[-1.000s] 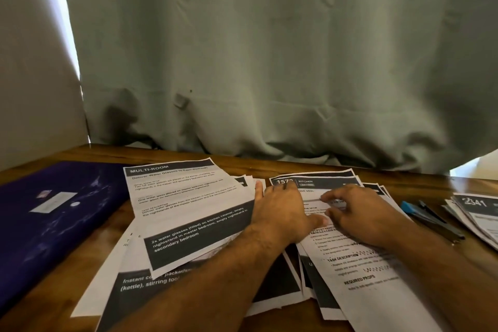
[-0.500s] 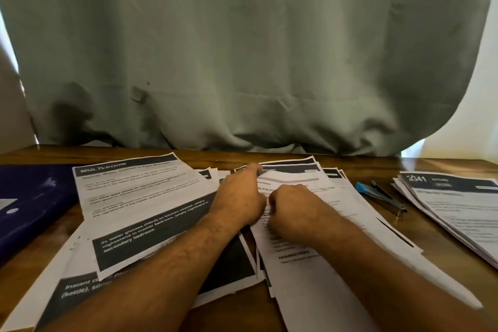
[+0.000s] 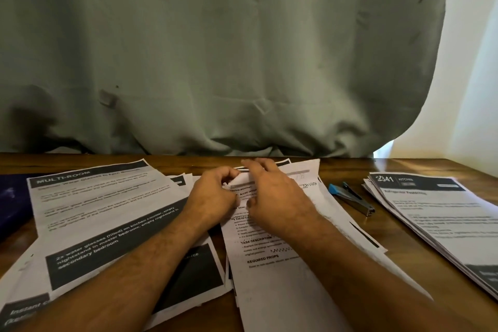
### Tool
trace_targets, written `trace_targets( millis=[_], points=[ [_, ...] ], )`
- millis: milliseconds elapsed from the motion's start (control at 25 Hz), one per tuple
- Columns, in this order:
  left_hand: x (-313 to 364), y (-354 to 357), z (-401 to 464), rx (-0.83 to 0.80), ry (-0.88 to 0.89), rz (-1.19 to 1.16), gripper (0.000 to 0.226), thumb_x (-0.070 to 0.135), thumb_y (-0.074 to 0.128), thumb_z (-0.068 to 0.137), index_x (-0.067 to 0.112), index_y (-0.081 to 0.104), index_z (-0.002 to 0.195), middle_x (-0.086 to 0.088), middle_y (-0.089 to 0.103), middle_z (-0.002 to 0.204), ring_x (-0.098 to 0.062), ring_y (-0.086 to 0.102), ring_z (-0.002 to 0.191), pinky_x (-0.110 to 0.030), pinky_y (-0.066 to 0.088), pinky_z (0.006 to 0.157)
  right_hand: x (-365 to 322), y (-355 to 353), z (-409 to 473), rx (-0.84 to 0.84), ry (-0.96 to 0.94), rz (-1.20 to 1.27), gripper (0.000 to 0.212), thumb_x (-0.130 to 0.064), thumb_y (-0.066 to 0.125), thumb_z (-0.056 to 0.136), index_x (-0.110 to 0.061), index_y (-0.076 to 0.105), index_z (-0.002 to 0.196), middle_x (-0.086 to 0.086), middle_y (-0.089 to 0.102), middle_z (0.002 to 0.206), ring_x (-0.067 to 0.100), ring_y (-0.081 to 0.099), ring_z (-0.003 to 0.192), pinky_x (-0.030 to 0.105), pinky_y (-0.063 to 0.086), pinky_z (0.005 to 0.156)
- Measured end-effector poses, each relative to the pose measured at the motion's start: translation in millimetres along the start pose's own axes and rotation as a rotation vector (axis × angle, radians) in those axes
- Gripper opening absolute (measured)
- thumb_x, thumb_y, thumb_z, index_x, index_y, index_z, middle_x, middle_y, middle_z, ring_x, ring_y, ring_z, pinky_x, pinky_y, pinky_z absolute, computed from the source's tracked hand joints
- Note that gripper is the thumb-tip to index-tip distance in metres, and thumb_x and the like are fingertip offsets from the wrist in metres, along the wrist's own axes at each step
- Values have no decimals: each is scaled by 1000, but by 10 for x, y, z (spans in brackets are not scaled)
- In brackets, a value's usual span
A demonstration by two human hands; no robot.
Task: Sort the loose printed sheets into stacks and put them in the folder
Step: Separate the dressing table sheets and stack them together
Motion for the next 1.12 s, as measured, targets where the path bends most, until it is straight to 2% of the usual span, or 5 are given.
trace_targets(
  millis=[160,440,760,960,1120],
  points=[
    [36,14,-14,26,21,-46,42,-9,58,86,31,59,98,2,63,105,-18,67,94,-35,62,69,134,-46,38,-109,84,-66,42,-25,73,84,-29,60,124,-2,65,110,17,60,100,38,51,93],
    [189,-234,232,155,-71,97,21,5,61,96,23,60,108,-7,65,121,-23,61,113,-43,56,95,36,-47,-65,-203,48,-244,36,-33,71,85,-20,59,116,1,53,88,17,53,83,36,49,77],
    [-16,91,392,-80,-177,619,51,56,72,83,21,55,117,-5,68,122,-25,66,109,-48,50,102,10,69,-97,-324,66,-232,45,-26,66,90,-15,51,131,9,58,124,28,56,112,46,45,96],
    [-3,12,448,83,-86,247,66,25,80,85,18,47,142,-8,65,132,-16,69,86,-25,54,58,36,36,-53,-226,30,-199,37,-30,68,89,-19,56,122,2,58,102,20,52,87,40,49,86],
    [-44,-123,405,210,-109,-211,45,7,76,86,15,59,127,-11,71,119,-21,73,86,-36,62,69,38,-73,-23,-87,6,-114,23,-30,66,89,-25,63,112,0,64,101,18,57,89,38,51,84]
  ],
)
Point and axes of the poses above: each hand's wrist, its own z-axis towards the middle knuckle, its own y-axis out of the palm, x = y × z, the point moved 6 cm from there along z, towards the middle knuckle
